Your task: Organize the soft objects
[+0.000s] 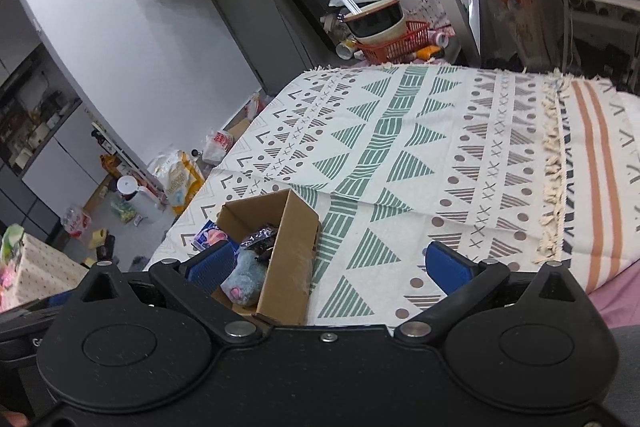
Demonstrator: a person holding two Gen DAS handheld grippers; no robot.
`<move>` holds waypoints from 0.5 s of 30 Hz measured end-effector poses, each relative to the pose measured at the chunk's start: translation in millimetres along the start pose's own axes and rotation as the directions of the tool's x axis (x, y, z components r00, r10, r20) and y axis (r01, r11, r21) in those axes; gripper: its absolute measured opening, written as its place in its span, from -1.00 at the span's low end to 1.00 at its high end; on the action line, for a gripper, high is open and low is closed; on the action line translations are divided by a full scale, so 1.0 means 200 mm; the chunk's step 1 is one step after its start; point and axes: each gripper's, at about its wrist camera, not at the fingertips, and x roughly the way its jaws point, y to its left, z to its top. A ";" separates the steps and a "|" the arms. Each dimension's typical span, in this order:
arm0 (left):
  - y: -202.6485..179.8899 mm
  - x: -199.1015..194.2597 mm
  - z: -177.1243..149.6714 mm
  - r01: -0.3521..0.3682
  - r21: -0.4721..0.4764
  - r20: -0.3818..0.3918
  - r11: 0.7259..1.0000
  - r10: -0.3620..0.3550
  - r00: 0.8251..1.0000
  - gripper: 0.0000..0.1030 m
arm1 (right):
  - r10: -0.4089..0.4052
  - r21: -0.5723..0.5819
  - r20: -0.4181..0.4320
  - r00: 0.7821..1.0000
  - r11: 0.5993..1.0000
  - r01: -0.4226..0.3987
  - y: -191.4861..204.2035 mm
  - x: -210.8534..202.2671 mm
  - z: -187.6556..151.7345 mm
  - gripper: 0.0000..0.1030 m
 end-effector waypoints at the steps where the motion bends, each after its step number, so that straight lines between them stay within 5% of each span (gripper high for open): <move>1: 0.00 -0.01 0.00 0.001 -0.001 0.002 1.000 -0.001 1.000 0.98 | -0.002 -0.006 0.003 1.000 1.000 0.002 0.00 -0.01 -0.01 1.00; 15: 0.01 -0.15 -0.08 0.041 0.017 0.029 0.999 -0.042 0.999 0.98 | -0.042 -0.111 0.039 0.998 0.993 0.046 0.07 -0.15 -0.08 1.00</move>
